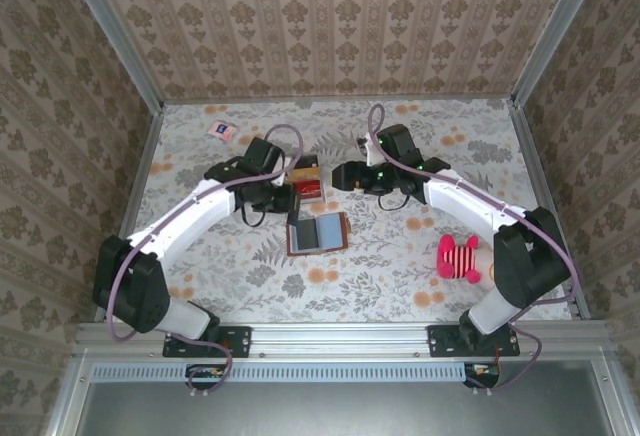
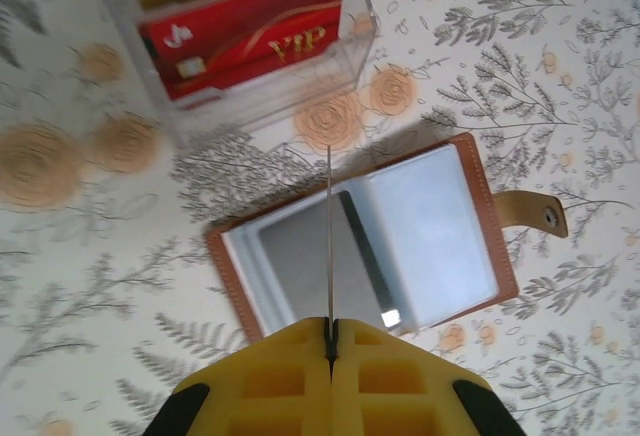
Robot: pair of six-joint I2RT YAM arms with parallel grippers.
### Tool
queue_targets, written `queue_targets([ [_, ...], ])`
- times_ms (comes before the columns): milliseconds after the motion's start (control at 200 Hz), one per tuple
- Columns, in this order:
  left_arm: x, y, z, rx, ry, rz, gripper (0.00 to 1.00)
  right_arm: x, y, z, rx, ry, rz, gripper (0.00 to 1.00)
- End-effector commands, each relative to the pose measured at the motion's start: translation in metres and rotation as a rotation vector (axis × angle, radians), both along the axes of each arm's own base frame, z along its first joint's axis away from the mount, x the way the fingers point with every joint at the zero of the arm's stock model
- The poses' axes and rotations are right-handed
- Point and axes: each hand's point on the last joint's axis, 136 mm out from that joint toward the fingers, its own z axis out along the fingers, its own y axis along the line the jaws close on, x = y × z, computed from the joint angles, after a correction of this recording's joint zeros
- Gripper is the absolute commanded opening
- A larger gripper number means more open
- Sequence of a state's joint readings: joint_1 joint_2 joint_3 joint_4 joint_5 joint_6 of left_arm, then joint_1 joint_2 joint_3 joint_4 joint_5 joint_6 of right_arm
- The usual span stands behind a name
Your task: Take the credit cards out of the card holder
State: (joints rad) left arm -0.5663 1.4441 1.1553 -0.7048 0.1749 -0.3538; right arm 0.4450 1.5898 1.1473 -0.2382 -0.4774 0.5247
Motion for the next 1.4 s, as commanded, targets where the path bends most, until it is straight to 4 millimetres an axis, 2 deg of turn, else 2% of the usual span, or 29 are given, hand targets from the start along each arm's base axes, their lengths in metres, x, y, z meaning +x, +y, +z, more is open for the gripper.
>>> queue_targets([
  [0, 0.007, 0.019, 0.025, 0.132, -0.097, -0.099, 0.00, 0.004, -0.020, 0.011, -0.051, -0.061, -0.028, 0.84],
  [135, 0.035, 0.007, 0.052, 0.141, -0.266, -0.225, 0.00, 0.011, -0.040, 0.013, -0.065, -0.110, -0.100, 0.99],
  [245, 0.059, 0.003, 0.059, 0.143, -0.340, -0.303, 0.00, 0.014, -0.053, 0.014, -0.060, -0.107, -0.129, 1.00],
  [345, 0.081, 0.001, 0.056, 0.174, -0.377, -0.382, 0.00, 0.017, -0.066, 0.016, -0.063, -0.108, -0.164, 1.00],
  [500, 0.107, -0.017, 0.048, 0.190, -0.456, -0.530, 0.00, 0.021, -0.076, 0.013, -0.073, -0.107, -0.192, 1.00],
  [525, 0.117, -0.008, 0.047, 0.195, -0.454, -0.522, 0.00, 0.021, -0.077, 0.013, -0.078, -0.108, -0.191, 1.00],
  [775, 0.158, -0.011, 0.032, 0.235, -0.415, -0.631, 0.00, 0.028, -0.082, -0.003, -0.108, -0.063, -0.193, 1.00],
  [880, 0.159, -0.017, 0.020, 0.234, -0.367, -0.709, 0.00, 0.029, -0.083, -0.010, -0.111, -0.041, -0.196, 1.00],
  [1030, 0.147, -0.026, 0.012, 0.189, -0.337, -0.865, 0.00, 0.031, -0.085, -0.012, -0.115, -0.027, -0.200, 1.00],
  [1230, 0.149, -0.030, 0.007, 0.190, -0.350, -0.904, 0.00, 0.033, -0.085, -0.013, -0.107, -0.013, -0.211, 1.00],
  [1395, 0.145, -0.030, -0.009, 0.220, -0.306, -0.941, 0.00, 0.033, -0.084, -0.016, -0.098, 0.011, -0.212, 1.00],
])
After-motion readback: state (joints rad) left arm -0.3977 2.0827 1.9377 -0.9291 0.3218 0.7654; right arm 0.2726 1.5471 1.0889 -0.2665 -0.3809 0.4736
